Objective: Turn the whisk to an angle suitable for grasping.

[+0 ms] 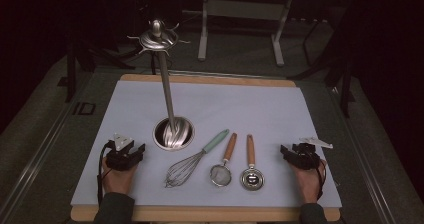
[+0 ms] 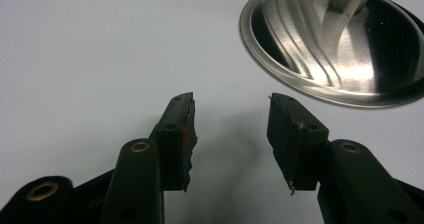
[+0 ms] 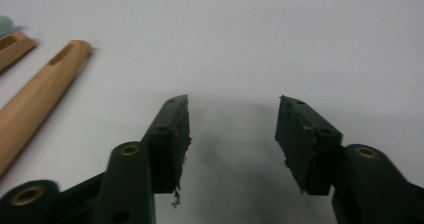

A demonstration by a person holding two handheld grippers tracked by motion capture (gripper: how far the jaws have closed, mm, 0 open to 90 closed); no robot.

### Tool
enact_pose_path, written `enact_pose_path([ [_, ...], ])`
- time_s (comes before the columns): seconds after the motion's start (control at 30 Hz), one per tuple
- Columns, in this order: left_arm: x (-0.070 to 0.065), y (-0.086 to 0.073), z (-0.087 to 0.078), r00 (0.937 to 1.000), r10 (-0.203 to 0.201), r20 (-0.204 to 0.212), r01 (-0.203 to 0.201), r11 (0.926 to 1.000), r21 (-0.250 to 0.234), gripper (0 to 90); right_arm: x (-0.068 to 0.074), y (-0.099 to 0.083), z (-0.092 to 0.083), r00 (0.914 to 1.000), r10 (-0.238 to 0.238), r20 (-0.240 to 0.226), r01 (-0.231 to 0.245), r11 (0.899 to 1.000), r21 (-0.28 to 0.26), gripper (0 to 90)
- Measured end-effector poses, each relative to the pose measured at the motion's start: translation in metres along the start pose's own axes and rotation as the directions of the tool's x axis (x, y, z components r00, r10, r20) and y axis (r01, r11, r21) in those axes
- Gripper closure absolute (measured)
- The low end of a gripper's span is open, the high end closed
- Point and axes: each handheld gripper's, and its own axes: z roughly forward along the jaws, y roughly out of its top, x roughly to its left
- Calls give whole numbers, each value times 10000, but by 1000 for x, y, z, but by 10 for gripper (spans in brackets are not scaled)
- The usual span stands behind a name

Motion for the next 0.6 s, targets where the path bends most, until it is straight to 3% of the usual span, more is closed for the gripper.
enact_pose_path([
  [0.3,-5,0,2,9986,498,-154,-496,9986,161,618,17,5,-3,9975,-448,-551,450,9990,32,559],
  [0.5,-5,0,3,9982,582,-119,-579,9980,263,642,25,10,-1,9946,-588,-859,608,9979,214,550],
  [0.6,-5,0,3,9984,556,-121,-554,9982,208,651,28,10,2,9887,-613,-1366,696,9960,567,513],
])
